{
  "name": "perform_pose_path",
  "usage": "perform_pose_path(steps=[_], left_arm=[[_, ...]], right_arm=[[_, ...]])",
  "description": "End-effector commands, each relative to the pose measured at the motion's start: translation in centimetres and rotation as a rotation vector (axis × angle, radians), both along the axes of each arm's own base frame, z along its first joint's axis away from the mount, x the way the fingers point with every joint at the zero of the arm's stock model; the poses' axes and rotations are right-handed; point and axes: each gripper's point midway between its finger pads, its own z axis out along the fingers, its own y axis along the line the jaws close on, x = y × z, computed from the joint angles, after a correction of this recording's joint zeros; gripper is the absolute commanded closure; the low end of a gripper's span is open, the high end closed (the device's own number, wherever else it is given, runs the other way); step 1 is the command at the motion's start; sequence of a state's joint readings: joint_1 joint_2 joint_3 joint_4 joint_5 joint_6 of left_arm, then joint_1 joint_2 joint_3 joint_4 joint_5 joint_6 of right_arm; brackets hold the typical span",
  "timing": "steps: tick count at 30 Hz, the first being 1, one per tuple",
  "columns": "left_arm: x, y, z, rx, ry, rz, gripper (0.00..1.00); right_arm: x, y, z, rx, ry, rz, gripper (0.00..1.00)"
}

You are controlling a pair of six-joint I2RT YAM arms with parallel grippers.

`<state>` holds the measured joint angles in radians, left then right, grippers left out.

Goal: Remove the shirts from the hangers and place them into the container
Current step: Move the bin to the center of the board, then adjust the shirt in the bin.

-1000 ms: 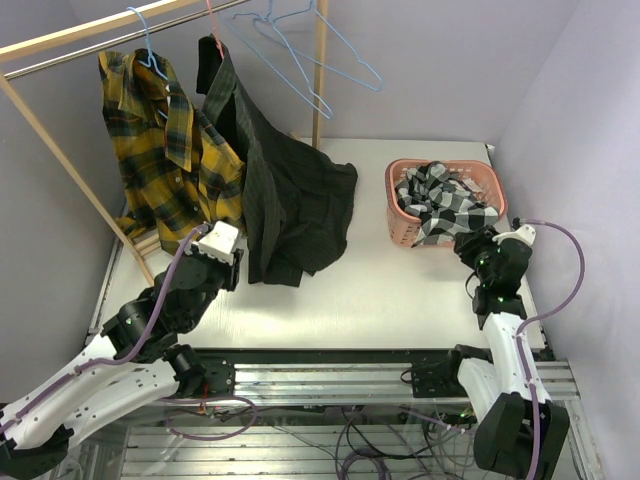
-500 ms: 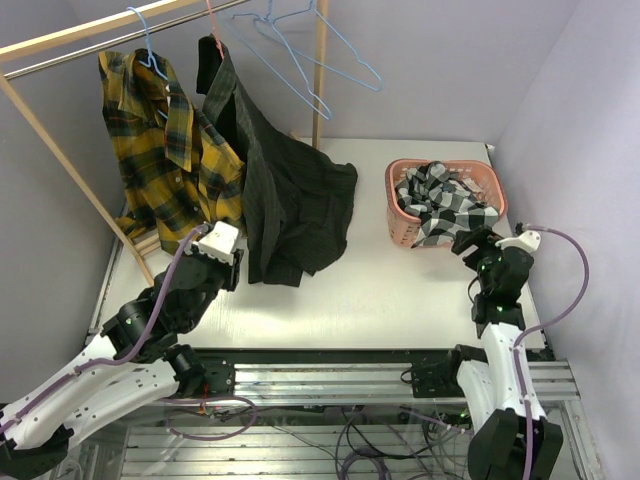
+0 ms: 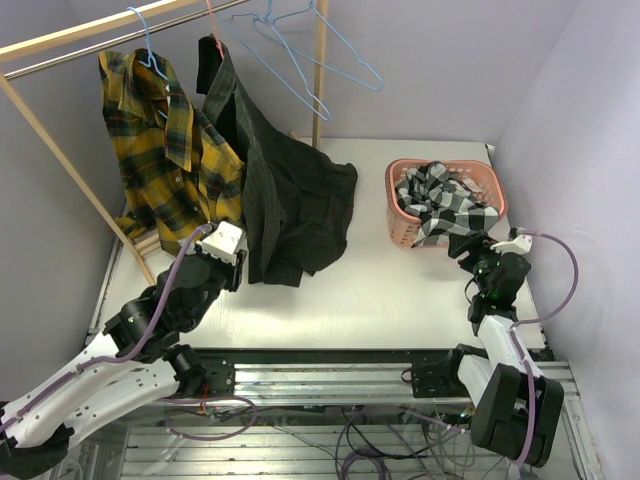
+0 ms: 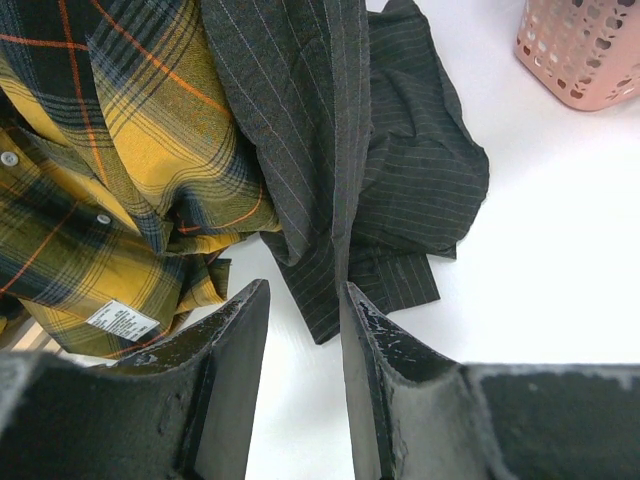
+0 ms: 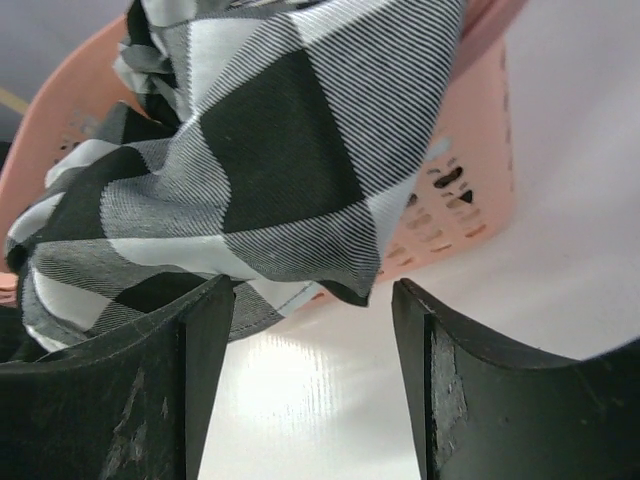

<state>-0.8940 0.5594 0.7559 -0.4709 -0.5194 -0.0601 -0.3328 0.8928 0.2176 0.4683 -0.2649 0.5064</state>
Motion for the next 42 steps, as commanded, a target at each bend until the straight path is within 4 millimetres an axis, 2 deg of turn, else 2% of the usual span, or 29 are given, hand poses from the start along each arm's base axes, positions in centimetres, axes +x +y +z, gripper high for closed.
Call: perform_pose_path(steps=[1, 7, 8, 11, 13, 15, 20, 24, 29, 34, 35, 36, 37, 38, 41, 42], left_arm=[[0.0, -0.2, 1.3, -0.040, -0.034, -0.009, 0.54], [0.0, -0.4, 1.1, -0.035, -0.028, -0.012, 0.54], [0.1, -0.4, 1.1, -0.036, -0.028, -0.013, 0.54], [0.1, -0.4, 1.0, -0.030, -0.023, -0.013, 0.55], [0.1, -0.4, 0.9, -0.029, -0.022, -0.010, 0.54], [0.1, -0.4, 0.9, -0.028, -0.022, -0.010, 0.54], [0.2, -0.7, 0.7, -0.020, -0.017, -0.016, 0.54], [0.3, -1.1, 0.5, -0.012, -0.006, -0.029, 0.55], [0.2, -1.2, 0.4, -0.006, 0.003, -0.033, 0.56], [0.2, -0.7, 0.7, -0.019, -0.013, -0.017, 0.55], [0.2, -0.6, 0.7, -0.021, -0.015, -0.014, 0.55], [0.2, -0.6, 0.7, -0.020, -0.016, -0.013, 0.55], [0.2, -0.6, 0.7, -0.019, -0.016, -0.012, 0.55], [0.3, -0.6, 0.7, -0.018, -0.016, -0.010, 0.55], [0.3, -0.6, 0.6, -0.009, -0.010, -0.006, 0.55], [0.4, -0.5, 0.5, -0.007, -0.008, -0.003, 0.56]], right_arm=[[1.0, 0.4, 3.1, -0.057, -0.162, 0.054, 0.36], [1.1, 0.2, 3.2, -0.092, -0.216, 0.054, 0.41], [1.2, 0.4, 3.3, -0.086, -0.224, 0.066, 0.46], [1.4, 1.5, 3.5, -0.062, -0.228, 0.128, 0.70], [1.2, 2.0, 3.9, -0.050, -0.237, 0.150, 0.82], [0.9, 2.5, 4.7, -0.046, -0.246, 0.175, 0.89], [0.0, 3.6, 7.9, -0.056, -0.290, 0.224, 0.92], [0.6, 3.5, 10.9, -0.051, -0.318, 0.229, 0.92], [3.9, 2.5, 11.9, 0.027, -0.272, 0.222, 0.93], [9.2, 1.9, 10.5, 0.045, -0.076, 0.239, 0.93], [10.5, 1.7, 11.3, 0.014, -0.045, 0.223, 0.94], [11.3, 1.9, 9.8, -0.008, 0.033, 0.220, 0.94], [12.3, 2.1, 9.4, -0.042, 0.089, 0.214, 0.94], [13.5, 2.7, 10.5, -0.091, 0.108, 0.213, 0.94], [15.5, 4.2, 9.5, -0.195, 0.223, 0.203, 0.95], [15.7, 5.0, 8.6, -0.214, 0.276, 0.209, 0.95]])
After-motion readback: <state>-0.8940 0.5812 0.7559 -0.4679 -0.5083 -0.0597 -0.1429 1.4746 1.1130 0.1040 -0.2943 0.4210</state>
